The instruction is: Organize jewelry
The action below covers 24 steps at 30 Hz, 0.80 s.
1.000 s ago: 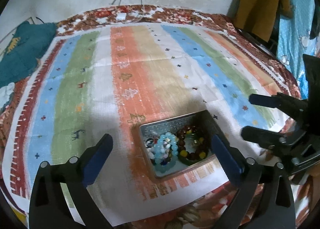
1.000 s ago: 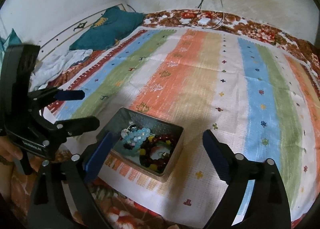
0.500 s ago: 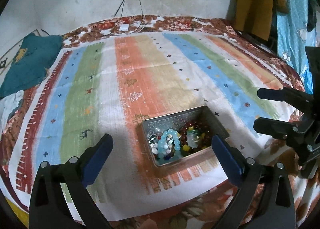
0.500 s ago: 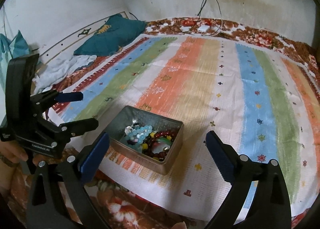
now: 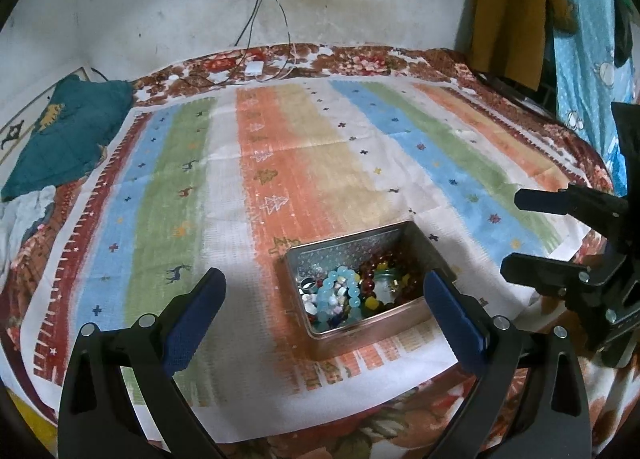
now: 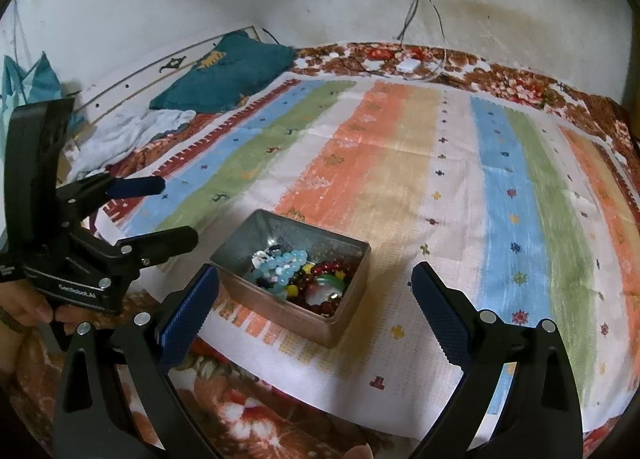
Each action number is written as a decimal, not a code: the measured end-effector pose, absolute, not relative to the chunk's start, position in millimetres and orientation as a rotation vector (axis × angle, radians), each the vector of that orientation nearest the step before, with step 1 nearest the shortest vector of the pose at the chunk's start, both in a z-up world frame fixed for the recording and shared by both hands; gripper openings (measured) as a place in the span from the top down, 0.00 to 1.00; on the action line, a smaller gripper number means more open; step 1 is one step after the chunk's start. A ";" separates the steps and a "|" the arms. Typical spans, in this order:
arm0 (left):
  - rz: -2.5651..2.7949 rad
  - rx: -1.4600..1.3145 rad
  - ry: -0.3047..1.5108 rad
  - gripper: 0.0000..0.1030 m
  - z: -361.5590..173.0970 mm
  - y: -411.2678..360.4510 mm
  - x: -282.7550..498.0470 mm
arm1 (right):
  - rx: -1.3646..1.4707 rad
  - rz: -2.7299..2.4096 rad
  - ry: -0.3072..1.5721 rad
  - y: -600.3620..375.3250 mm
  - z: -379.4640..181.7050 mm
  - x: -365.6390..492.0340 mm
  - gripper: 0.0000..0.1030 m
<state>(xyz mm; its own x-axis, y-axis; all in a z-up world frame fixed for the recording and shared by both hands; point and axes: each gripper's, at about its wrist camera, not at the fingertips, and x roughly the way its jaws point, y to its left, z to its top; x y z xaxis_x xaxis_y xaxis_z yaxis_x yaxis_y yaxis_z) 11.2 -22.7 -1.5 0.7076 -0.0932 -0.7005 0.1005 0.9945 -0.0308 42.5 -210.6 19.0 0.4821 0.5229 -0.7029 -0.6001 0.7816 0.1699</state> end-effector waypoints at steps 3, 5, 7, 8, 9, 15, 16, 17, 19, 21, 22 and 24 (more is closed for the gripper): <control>-0.113 0.020 0.776 0.06 -1.7 -24.9 10.9 | -0.085 0.687 0.821 -213.3 19.3 44.0 0.05; -0.114 0.023 0.768 0.06 -1.3 -25.9 9.8 | -0.077 0.692 0.822 -213.4 19.6 43.6 0.05; -0.115 0.020 0.766 0.06 -1.3 -25.0 9.6 | -0.079 0.697 0.822 -212.8 19.6 42.9 0.05; -0.113 0.020 0.768 0.06 -1.3 -25.0 9.6 | -0.083 0.697 0.820 -212.5 19.6 42.3 0.05; -0.111 0.019 0.769 0.06 -1.3 -24.7 9.6 | -0.089 0.694 0.819 -211.9 19.5 42.4 0.05; -0.115 -0.005 0.772 0.06 -0.8 -22.7 9.9 | -0.096 0.694 0.824 -210.4 18.3 42.2 0.05; -0.117 -0.007 0.774 0.06 -0.9 -22.3 9.9 | -0.098 0.694 0.824 -210.1 17.9 42.2 0.05; -0.115 -0.007 0.775 0.06 -0.9 -22.4 9.8 | -0.098 0.695 0.825 -210.2 17.6 42.3 0.05; -0.113 0.000 0.778 0.06 -1.0 -22.5 9.9 | -0.100 0.696 0.825 -210.1 17.2 42.1 0.05; -0.113 -0.005 0.781 0.06 -1.3 -22.2 10.2 | -0.102 0.692 0.827 -210.1 16.7 42.2 0.05; -0.113 -0.010 0.782 0.06 -1.1 -21.8 10.2 | -0.102 0.689 0.831 -209.7 15.8 42.4 0.05; -0.112 -0.014 0.782 0.06 -1.1 -20.7 10.3 | -0.101 0.685 0.832 -210.5 15.0 42.8 0.05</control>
